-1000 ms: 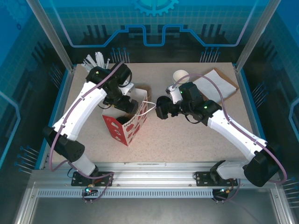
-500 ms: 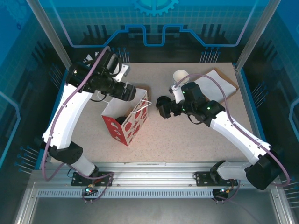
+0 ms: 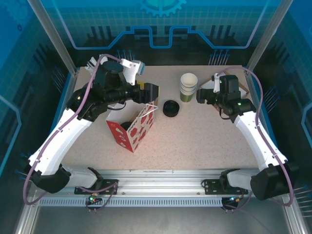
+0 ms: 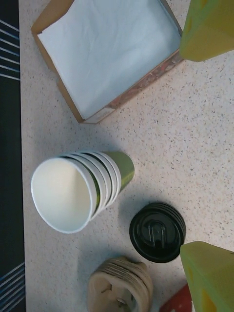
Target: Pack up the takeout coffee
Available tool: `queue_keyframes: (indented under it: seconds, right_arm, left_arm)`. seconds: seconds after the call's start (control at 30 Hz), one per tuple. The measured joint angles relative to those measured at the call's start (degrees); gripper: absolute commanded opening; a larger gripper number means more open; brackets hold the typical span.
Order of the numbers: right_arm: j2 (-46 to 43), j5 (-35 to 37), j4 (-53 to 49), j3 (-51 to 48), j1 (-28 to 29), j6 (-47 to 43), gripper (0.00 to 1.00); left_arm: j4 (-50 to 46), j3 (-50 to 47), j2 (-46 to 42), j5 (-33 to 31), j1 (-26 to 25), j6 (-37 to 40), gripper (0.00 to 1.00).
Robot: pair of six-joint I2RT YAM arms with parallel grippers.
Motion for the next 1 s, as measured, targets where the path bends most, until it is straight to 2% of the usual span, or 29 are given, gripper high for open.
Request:
queue_keyframes:
  seconds: [0.07, 0.13, 0.33, 0.4, 0.5, 0.57, 0.77, 1.0]
  right_arm:
    - [0.07, -0.28, 0.04, 0.02, 0.63, 0.02, 0.96]
    - [0.04, -0.72, 0.57, 0.02, 2.51, 0.00, 0.96]
    - [0.04, -2.10, 2.67, 0.04, 11.76, -0.09, 0.96]
    - [0.11, -2.62, 2.89, 0.39, 13.70, -0.09, 0.96]
    - [0.52, -3.21, 2.93, 1.64, 15.13, -0.07, 0.96]
    - [0.85, -3.34, 3.28, 2.14, 15.54, -0.09, 0.97]
    - [2.84, -3.32, 3.34, 2.49, 16.02, -0.07, 0.97]
    - [4.87, -4.24, 3.08, 3.15, 17.49, -0.04, 0.96]
  left_arm:
    - [0.07, 0.00, -0.02, -2.14, 0.74, 0.02, 0.82]
    - [-0.15, 0.00, -0.02, -3.80, 3.65, 0.04, 0.81]
    - [-0.17, -0.22, 0.44, -7.96, 20.50, 0.22, 0.78]
    - [-0.04, -0.20, 1.66, -8.22, 26.86, 0.28, 0.76]
    - [0.04, 0.26, 5.84, -8.59, 33.44, 0.50, 0.75]
    - [0.04, 1.77, 10.25, -8.66, 34.99, 1.70, 0.73]
    - [0.11, 7.37, 23.61, -8.39, 34.91, 5.62, 0.68]
    - [0.79, 14.21, 34.03, -9.05, 34.91, 9.62, 0.66]
